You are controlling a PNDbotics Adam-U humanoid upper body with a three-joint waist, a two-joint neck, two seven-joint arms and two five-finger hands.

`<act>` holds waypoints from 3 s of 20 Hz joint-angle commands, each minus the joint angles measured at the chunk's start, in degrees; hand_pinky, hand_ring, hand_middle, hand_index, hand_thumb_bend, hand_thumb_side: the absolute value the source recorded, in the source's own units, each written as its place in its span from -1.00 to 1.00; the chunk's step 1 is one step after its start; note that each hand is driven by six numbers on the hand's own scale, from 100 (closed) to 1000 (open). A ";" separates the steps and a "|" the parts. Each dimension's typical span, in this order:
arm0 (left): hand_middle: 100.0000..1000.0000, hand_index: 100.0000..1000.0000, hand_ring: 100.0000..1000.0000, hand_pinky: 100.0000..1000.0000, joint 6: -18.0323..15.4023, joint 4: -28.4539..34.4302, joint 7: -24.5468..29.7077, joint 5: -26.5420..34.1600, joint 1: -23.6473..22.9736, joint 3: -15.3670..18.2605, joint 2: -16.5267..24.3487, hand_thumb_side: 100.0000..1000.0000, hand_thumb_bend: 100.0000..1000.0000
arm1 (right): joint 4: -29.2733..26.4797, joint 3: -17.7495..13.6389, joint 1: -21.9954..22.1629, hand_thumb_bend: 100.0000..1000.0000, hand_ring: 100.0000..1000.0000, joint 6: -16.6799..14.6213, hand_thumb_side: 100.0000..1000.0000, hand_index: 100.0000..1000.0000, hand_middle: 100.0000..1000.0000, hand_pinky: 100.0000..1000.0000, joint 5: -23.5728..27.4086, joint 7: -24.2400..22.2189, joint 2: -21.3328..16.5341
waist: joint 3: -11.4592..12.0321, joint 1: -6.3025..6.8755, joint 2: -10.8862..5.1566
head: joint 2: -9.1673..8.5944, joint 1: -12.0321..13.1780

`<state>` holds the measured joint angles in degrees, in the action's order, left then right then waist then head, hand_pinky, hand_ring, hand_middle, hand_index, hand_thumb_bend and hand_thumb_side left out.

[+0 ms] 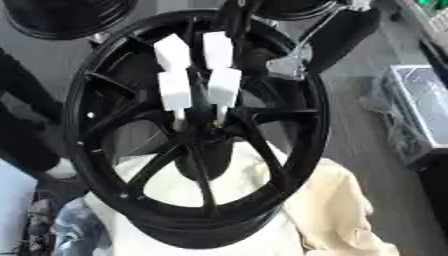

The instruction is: Pull the pin out of the wheel hub.

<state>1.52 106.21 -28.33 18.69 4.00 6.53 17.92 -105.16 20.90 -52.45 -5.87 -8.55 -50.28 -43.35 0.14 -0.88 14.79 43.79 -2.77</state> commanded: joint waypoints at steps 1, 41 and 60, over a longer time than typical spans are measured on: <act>0.40 0.34 0.36 0.33 0.03 0.43 0.08 0.06 0.14 0.28 0.80 0.75 -0.77 | -1.01 -0.38 -0.60 -1.00 0.49 1.23 -0.21 0.73 0.44 0.68 -1.14 0.16 -0.10 | 0.18 0.07 -0.65 | 0.33 -0.06; 0.36 0.31 0.36 0.32 0.14 -0.33 -2.53 -0.29 -0.36 1.63 -0.07 0.77 -0.77 | 3.62 -0.04 3.81 -1.00 0.32 0.95 0.11 0.70 0.29 0.60 -9.68 0.96 2.42 | -0.08 0.22 0.27 | 0.33 -1.27; 0.37 0.31 0.32 0.33 0.29 -0.67 -2.22 -0.71 -0.63 1.66 -0.38 0.78 -0.77 | 3.89 -0.05 3.96 -1.00 0.36 0.36 0.71 0.69 0.26 0.66 -10.91 2.56 3.01 | 0.50 0.02 0.75 | 0.33 -1.83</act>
<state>1.91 104.87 -30.71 18.20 3.41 7.93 17.03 -100.89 21.85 -47.83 -5.46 -19.14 -48.17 -39.50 0.63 -0.94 16.32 43.79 -4.57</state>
